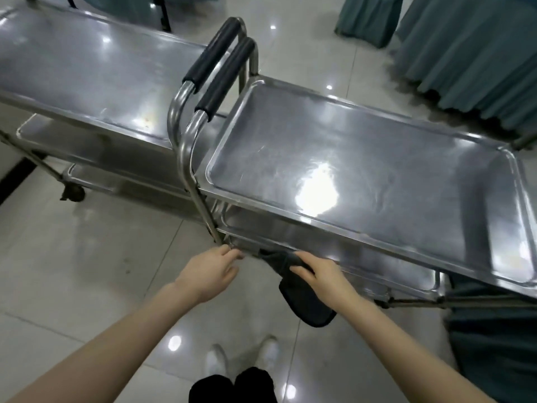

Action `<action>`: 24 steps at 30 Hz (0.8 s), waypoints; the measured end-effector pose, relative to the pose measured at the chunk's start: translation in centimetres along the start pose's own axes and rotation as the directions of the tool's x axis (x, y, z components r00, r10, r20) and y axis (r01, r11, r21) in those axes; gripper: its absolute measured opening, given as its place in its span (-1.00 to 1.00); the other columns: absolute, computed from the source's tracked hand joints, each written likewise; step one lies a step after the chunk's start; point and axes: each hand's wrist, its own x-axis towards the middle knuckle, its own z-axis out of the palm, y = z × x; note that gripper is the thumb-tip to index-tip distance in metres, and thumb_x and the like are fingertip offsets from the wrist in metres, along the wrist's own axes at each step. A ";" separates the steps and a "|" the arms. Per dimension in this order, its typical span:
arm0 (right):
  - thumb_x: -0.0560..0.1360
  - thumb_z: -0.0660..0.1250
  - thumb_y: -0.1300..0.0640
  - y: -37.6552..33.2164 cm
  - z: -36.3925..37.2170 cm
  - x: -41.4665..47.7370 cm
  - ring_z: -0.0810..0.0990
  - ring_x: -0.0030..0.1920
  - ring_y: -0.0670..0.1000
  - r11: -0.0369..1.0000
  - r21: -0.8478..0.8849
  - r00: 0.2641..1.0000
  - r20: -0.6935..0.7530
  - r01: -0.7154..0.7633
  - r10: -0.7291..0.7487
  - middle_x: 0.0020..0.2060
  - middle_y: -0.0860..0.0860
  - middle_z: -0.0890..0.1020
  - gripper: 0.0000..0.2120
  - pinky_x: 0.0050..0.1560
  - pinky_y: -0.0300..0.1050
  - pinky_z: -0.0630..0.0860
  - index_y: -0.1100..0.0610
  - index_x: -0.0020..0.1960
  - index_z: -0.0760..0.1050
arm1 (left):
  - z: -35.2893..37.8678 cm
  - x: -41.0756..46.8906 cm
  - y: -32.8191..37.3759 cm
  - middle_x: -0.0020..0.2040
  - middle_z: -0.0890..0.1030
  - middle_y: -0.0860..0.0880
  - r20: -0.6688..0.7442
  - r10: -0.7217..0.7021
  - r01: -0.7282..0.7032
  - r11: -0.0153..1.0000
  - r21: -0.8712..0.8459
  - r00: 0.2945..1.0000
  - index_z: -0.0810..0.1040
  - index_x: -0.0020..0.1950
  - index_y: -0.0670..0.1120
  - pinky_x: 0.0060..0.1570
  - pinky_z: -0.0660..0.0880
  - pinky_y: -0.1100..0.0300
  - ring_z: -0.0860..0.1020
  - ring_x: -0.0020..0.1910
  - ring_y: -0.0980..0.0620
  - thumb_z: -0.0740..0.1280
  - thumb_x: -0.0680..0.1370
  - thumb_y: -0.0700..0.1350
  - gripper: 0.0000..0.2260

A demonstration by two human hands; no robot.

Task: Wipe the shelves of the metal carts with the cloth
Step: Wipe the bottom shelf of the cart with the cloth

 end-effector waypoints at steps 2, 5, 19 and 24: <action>0.62 0.24 -0.02 2.4 2.2 0.7 0.57 0.15 0.00 0.999 -0.018 0.999 0.023 -0.027 0.027 0.16 -0.06 0.63 -0.68 0.14 0.02 0.48 0.00 0.35 0.48 | 3.2 0.5 -1.4 0.31 0.46 0.07 0.033 -0.038 0.039 0.999 -0.028 0.999 0.41 0.36 0.08 0.08 0.42 0.14 0.47 0.24 0.01 0.15 0.63 0.05 -0.69; 0.63 0.25 0.02 6.4 6.0 2.2 0.56 0.10 0.00 0.996 -0.007 0.996 0.011 -0.090 0.090 0.10 -0.06 0.63 -0.74 0.09 -0.03 0.46 0.06 0.27 0.51 | 8.4 2.3 -3.5 0.34 0.45 0.05 0.116 -0.064 0.071 0.996 -0.058 0.991 0.38 0.38 0.07 0.11 0.44 0.13 0.47 0.25 -0.02 0.13 0.64 0.05 -0.68; 0.62 0.25 0.04 30.1 28.2 22.0 0.58 0.17 0.09 0.985 -0.081 0.985 -0.095 -0.153 0.145 0.18 0.09 0.63 -0.67 0.21 -0.08 0.45 0.13 0.34 0.50 | 40.2 19.1 -21.0 0.33 0.49 -0.01 -0.045 0.120 -0.119 0.993 0.021 0.992 0.47 0.35 0.00 0.14 0.44 0.08 0.49 0.24 -0.06 0.23 0.60 -0.02 -0.68; 0.61 0.27 0.17 35.5 30.4 26.8 0.61 -0.01 0.13 0.986 -0.125 0.963 -0.260 -0.109 0.073 0.05 0.23 0.65 -0.74 -0.06 -0.29 0.42 0.23 0.27 0.53 | 47.4 24.6 -26.0 0.15 0.58 -0.09 -0.259 0.352 -0.328 0.936 0.131 0.900 0.59 0.18 -0.12 0.06 0.53 -0.02 0.57 0.10 -0.15 0.32 0.53 -0.14 -0.76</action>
